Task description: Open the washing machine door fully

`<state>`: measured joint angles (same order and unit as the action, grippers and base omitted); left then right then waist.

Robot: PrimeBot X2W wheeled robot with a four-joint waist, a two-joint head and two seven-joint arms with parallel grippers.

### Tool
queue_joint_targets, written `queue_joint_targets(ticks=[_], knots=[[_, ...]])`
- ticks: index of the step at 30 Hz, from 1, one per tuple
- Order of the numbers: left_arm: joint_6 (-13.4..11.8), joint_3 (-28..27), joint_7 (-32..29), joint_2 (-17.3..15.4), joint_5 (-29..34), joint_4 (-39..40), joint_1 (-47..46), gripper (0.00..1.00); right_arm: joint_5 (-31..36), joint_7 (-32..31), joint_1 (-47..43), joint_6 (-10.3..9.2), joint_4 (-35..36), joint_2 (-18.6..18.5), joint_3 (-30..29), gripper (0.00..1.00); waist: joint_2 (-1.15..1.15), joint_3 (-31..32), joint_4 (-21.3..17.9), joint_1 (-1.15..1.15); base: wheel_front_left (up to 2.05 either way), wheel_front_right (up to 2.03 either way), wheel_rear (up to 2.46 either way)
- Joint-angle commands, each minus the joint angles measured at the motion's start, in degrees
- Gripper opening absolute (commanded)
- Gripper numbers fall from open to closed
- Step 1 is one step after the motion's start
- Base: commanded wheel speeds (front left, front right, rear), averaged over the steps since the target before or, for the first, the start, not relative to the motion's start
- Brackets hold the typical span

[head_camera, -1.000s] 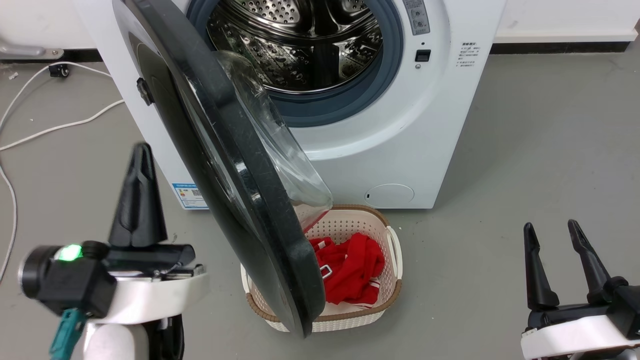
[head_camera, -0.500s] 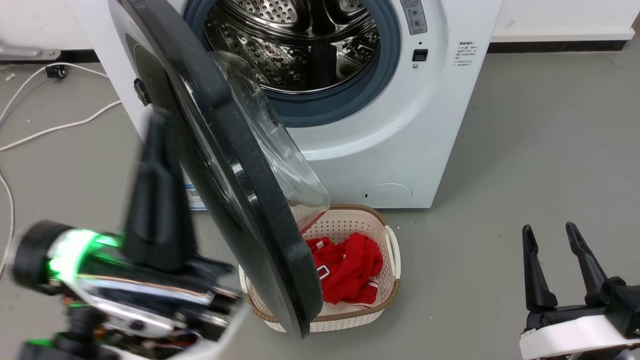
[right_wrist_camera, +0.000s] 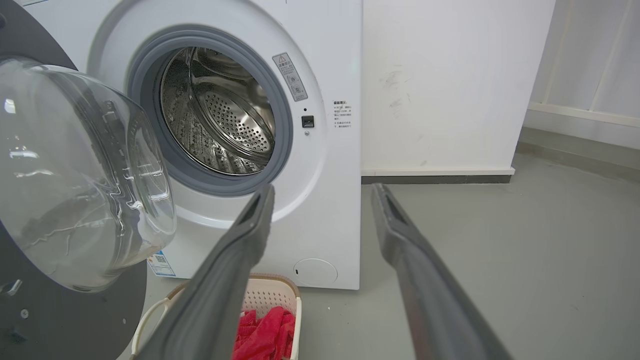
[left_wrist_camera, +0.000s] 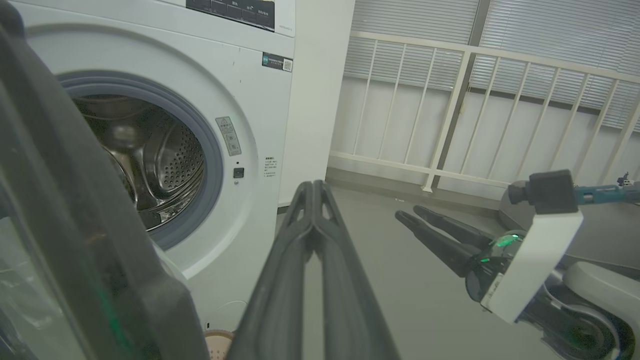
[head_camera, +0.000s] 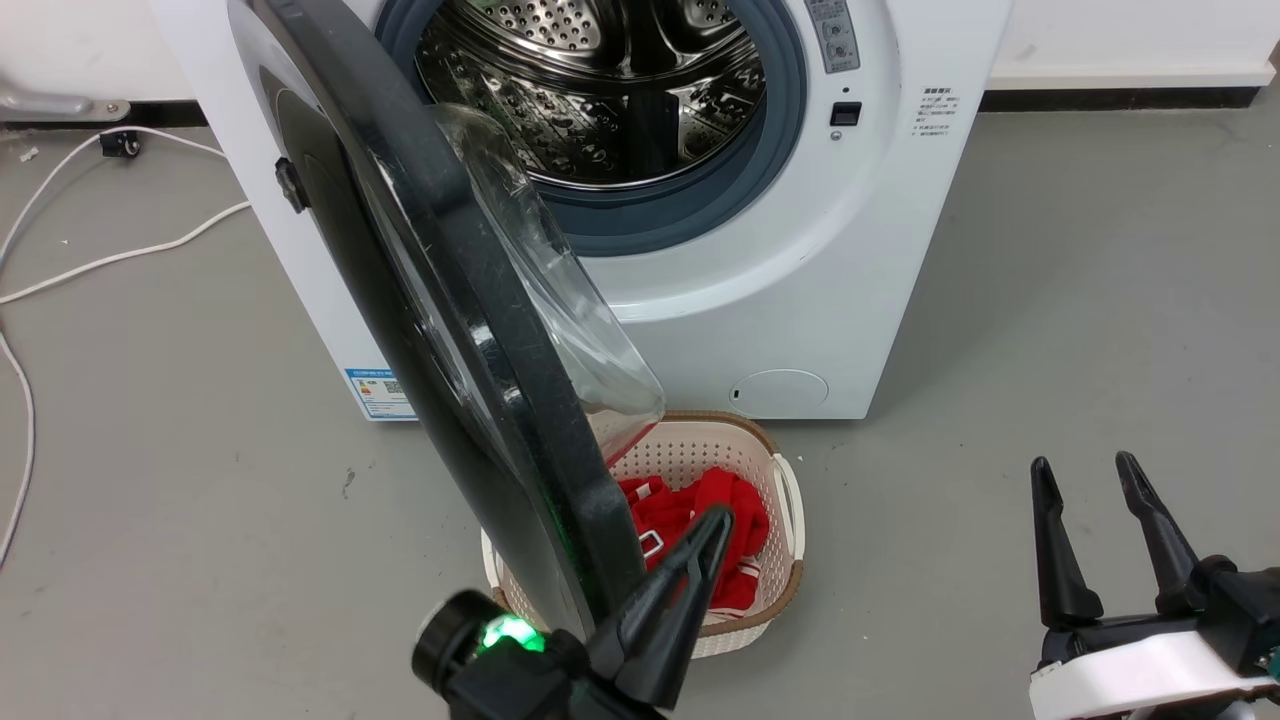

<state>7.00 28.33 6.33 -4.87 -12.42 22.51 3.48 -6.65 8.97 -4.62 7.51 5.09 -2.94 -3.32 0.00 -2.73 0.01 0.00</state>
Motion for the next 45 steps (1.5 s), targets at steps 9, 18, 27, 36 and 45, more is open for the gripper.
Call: queue_joint_targets(ticks=[9,18,27,36,45], knots=[[-3.11,-0.41,-1.79,-0.12,1.0,-9.79,-0.37,0.0,-1.09,-0.31,0.78,-0.04,-0.72,0.13,0.6,1.0,0.0,-0.84,-0.33,0.0,0.0,0.0,0.0],[-4.52,-1.97,0.46,0.72,-0.06,-14.7,-4.64,0.0,-1.54,-0.48,1.11,-0.04,-1.19,0.13,1.03,1.0,0.0,-1.14,-0.76,0.0,0.0,0.0,0.0],[-6.76,-3.85,1.24,0.19,-0.4,-17.55,-5.47,0.0,-2.01,-0.64,0.09,-0.04,-1.43,0.13,1.14,1.0,0.0,-1.56,-1.05,0.0,0.0,0.0,0.0],[-8.98,-4.92,2.3,-0.99,-0.03,-14.73,-2.08,0.0,-2.47,-0.94,-0.14,-0.04,-1.31,0.13,0.47,1.0,0.0,-1.29,1.01,0.0,0.0,0.0,0.0],[-11.05,-5.13,2.81,-1.51,-0.24,-11.61,2.24,0.0,-1.77,-2.0,-0.68,-0.04,-0.36,0.11,-0.05,1.0,0.0,-1.31,10.45,0.0,0.0,0.0,0.0]])
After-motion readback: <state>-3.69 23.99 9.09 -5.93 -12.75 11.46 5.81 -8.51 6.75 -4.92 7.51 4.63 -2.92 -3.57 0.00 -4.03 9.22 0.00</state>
